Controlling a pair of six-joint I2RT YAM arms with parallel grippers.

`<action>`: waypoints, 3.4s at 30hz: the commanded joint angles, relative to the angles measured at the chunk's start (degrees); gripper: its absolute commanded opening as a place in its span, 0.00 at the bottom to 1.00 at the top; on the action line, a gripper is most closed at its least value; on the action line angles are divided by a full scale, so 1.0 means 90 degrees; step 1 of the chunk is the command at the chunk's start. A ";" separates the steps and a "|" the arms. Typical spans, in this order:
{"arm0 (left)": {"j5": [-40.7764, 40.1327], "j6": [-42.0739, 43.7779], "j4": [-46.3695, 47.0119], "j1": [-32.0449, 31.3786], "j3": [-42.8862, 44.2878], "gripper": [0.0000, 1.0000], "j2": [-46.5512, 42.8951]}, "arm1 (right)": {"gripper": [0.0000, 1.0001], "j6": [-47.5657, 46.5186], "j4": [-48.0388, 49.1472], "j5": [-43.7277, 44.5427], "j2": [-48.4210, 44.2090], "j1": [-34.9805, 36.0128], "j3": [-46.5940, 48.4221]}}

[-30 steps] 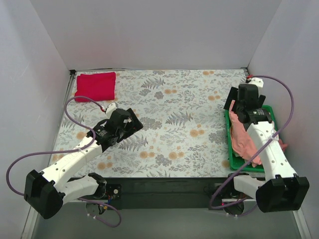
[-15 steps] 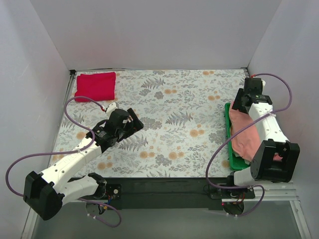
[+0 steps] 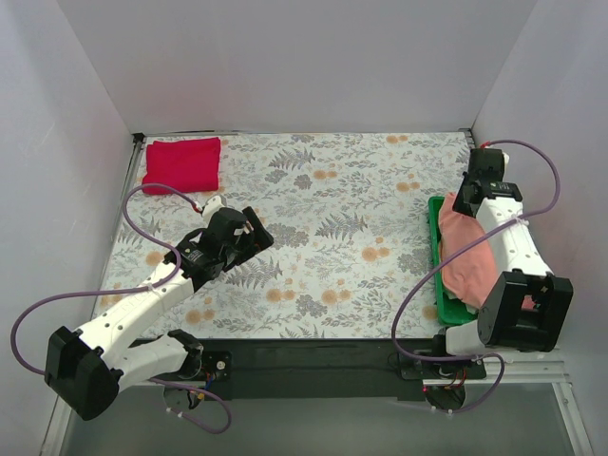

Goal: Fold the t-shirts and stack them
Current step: Grab the tshirt from the pile, then move the tshirt to the center of the board

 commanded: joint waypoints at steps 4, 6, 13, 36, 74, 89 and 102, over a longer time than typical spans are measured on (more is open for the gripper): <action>0.0046 0.0085 -0.0025 -0.0007 -0.0028 0.98 -0.0139 | 0.01 -0.0152 0.0216 0.0005 -0.0932 -0.0060 0.0368; 0.0094 0.0086 -0.0006 -0.0007 -0.0028 0.98 -0.0168 | 0.01 -0.0172 0.0274 0.0063 -0.1138 -0.0060 0.0455; 0.0495 0.0271 0.0326 -0.0007 -0.0194 0.98 -0.0549 | 0.01 -0.0396 0.0236 0.0230 -0.1890 -0.0060 0.1168; 0.0797 0.0134 0.0580 -0.0007 -0.0389 0.98 -0.1506 | 0.01 -0.1138 -0.0087 -0.1263 -0.1677 -0.0060 0.5728; 0.0183 -0.0012 -0.0533 -0.0007 0.0246 0.98 -0.1321 | 0.01 -0.0445 0.2013 -0.4058 0.0528 0.4224 0.5492; -0.0198 -0.0383 -0.1100 -0.0007 0.0285 0.98 -0.1390 | 0.01 0.0072 0.1662 -0.1256 0.0932 0.4520 0.3886; -0.0218 -0.0725 -0.0748 0.0012 0.0226 0.98 -0.0072 | 0.01 0.0405 0.1486 -0.0883 0.1223 0.2958 0.1716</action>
